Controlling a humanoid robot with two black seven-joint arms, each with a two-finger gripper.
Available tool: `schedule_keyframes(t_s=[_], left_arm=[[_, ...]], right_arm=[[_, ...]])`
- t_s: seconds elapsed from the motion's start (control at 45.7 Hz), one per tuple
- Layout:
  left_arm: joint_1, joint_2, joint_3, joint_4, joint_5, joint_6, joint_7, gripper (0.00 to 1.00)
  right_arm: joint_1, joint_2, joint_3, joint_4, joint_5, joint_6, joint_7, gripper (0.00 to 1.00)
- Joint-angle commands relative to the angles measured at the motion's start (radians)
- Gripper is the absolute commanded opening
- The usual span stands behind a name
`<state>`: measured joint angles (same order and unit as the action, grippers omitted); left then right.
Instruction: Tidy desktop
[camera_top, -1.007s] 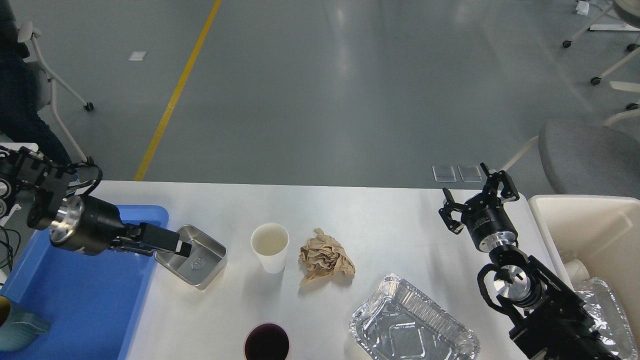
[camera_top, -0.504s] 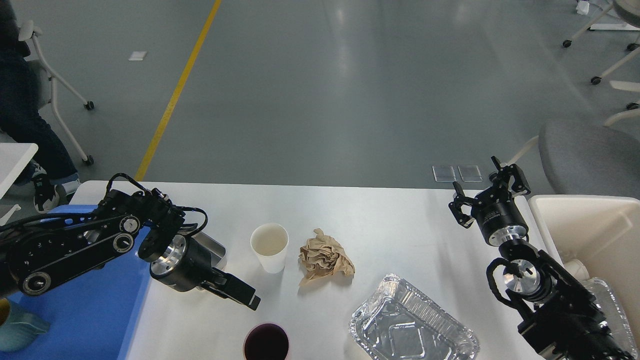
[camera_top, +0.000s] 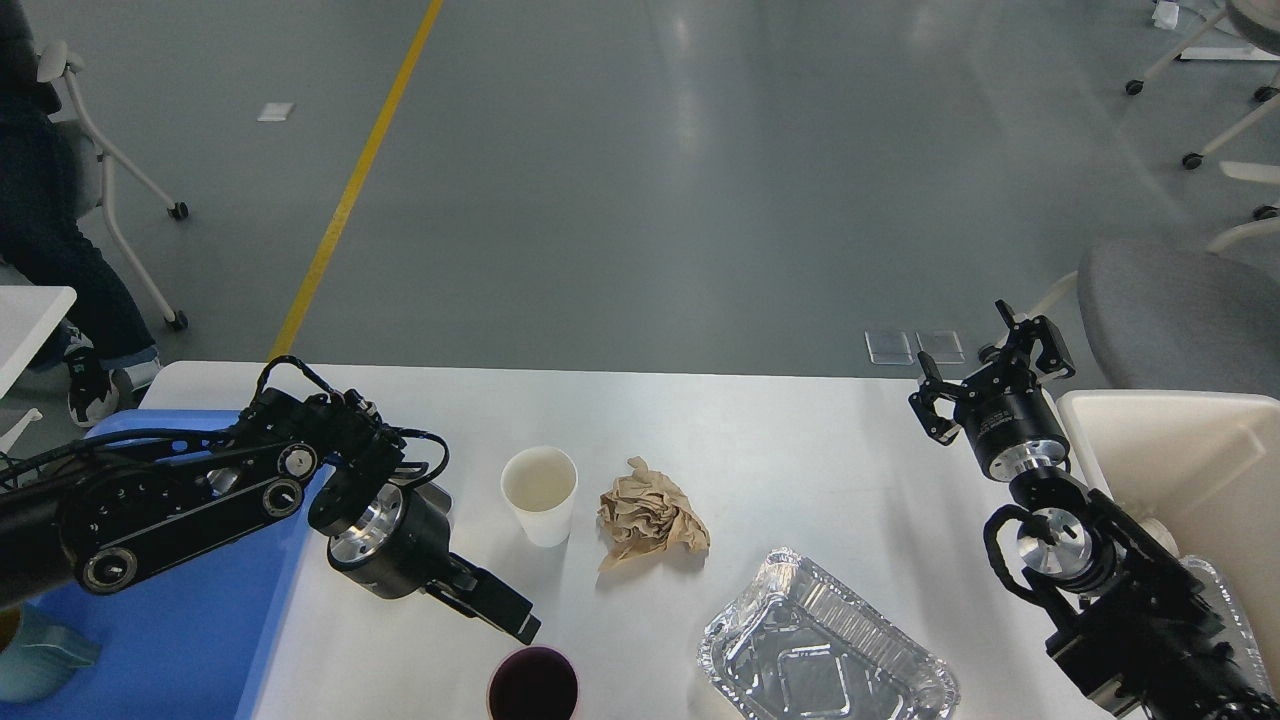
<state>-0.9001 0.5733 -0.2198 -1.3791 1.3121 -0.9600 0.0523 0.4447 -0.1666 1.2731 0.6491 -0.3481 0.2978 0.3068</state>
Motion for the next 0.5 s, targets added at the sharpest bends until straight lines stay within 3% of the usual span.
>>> schedule_keyframes(t_s=[0.0, 0.328, 0.482], left_arm=[[0.010, -0.001, 0.016, 0.000, 0.001, 0.000, 0.000, 0.99], [0.024, -0.055, 0.051, 0.014, 0.025, 0.000, 0.003, 0.99], [0.033, -0.079, 0.051, 0.028, 0.047, 0.000, 0.035, 0.99]], right_arm=[[0.000, -0.001, -0.001, 0.001, 0.000, 0.000, 0.000, 1.00], [0.000, -0.017, 0.000, 0.001, 0.000, 0.003, 0.002, 1.00], [0.000, -0.024, 0.000, 0.001, 0.000, 0.003, 0.002, 1.00]])
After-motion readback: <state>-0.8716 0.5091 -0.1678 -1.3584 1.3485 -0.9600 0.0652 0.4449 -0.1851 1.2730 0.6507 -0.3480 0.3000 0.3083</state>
